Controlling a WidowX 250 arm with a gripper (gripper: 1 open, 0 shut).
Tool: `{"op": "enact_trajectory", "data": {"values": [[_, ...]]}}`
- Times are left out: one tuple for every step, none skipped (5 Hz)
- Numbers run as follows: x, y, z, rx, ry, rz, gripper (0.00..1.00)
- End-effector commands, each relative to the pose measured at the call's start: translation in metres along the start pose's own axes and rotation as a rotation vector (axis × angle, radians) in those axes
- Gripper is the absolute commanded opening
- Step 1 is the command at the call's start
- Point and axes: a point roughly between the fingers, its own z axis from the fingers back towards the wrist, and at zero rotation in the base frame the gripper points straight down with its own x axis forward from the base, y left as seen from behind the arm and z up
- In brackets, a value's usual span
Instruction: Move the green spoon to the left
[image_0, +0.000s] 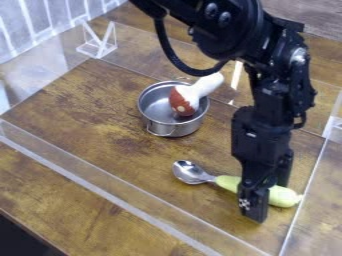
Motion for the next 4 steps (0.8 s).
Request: {"op": "enact_trajectory", "data": {"values": [[0.009, -0.005, 0.026, -0.062, 0.022, 0.042, 1.00], [0.014, -0.003, 0.027, -0.061, 0.028, 0.064, 1.00], [0.007, -0.004, 0.027, -0.058, 0.036, 0.052, 1.00], [0.001, -0.004, 0.027, -0.057, 0.044, 0.034, 1.00]]}}
